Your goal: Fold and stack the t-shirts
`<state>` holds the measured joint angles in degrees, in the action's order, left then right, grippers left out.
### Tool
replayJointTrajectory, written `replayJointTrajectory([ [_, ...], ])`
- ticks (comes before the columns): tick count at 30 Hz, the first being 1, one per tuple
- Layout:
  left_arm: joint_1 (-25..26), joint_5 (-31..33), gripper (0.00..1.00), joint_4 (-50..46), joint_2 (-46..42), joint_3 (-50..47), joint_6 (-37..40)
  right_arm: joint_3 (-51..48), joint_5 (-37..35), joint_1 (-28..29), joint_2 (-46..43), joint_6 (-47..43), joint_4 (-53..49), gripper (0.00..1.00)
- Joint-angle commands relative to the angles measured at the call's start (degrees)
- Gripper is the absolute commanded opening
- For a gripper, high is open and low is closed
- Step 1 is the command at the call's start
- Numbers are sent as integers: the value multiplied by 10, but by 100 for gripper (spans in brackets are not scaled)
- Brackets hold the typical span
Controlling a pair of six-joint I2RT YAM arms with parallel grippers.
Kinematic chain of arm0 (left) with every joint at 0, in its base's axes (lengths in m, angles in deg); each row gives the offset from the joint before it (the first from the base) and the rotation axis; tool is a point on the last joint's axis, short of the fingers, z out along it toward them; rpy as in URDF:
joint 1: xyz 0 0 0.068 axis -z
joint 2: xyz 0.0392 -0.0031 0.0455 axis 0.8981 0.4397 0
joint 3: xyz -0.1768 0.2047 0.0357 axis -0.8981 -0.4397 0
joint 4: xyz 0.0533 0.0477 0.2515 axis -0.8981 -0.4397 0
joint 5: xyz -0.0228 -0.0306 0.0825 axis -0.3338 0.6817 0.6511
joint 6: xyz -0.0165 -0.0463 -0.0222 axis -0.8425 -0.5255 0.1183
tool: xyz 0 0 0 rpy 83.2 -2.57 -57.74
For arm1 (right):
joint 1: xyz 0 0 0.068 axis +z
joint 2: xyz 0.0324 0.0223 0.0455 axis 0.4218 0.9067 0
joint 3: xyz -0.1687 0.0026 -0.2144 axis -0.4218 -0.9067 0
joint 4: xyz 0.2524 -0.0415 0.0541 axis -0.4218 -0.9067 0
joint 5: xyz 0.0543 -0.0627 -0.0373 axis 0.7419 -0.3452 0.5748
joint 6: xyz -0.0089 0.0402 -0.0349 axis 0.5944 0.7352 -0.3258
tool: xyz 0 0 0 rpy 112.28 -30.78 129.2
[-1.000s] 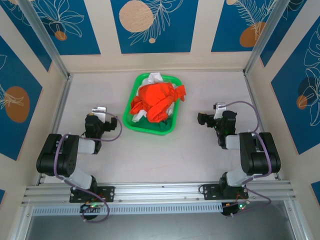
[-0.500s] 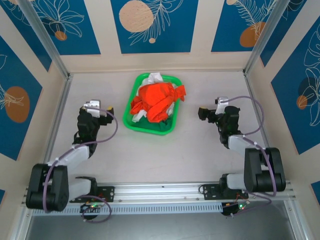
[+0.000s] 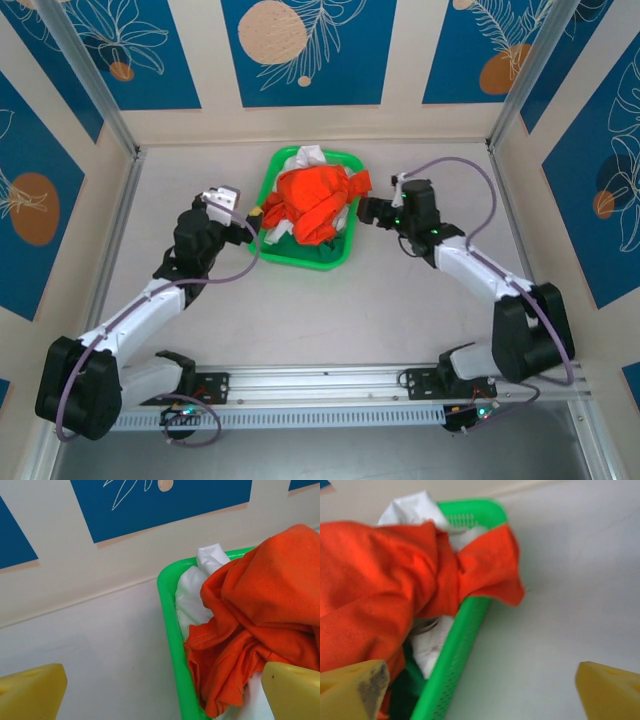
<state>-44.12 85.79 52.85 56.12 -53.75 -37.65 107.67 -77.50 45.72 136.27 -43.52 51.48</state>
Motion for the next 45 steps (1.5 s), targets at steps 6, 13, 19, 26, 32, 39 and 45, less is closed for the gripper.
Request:
replayJointTrajectory([
  [6, 3, -2, 100, -28, -10, 4, 28, 140, -74, 50, 161, 54, -171, 68],
  [13, 3, 6, 100, -37, -21, -10, 26, 166, -103, -7, 183, 21, -226, 43],
  [19, 3, -2, 100, -27, -19, -21, 23, 151, -85, -100, 158, -32, -241, 31],
  [26, 2, -21, 100, -26, -8, -16, 26, 148, -66, -232, 125, -70, -256, 32],
  [32, 3, -41, 100, -23, 5, -11, 29, 149, -57, -267, 48, -121, -257, 67],
  [39, 3, -82, 100, -26, 2, -7, 31, 155, -80, -166, -51, -68, -263, 77],
  [45, 3, -108, 100, -30, -6, -7, 37, 243, -131, -3, 50, -33, -273, 78],
])
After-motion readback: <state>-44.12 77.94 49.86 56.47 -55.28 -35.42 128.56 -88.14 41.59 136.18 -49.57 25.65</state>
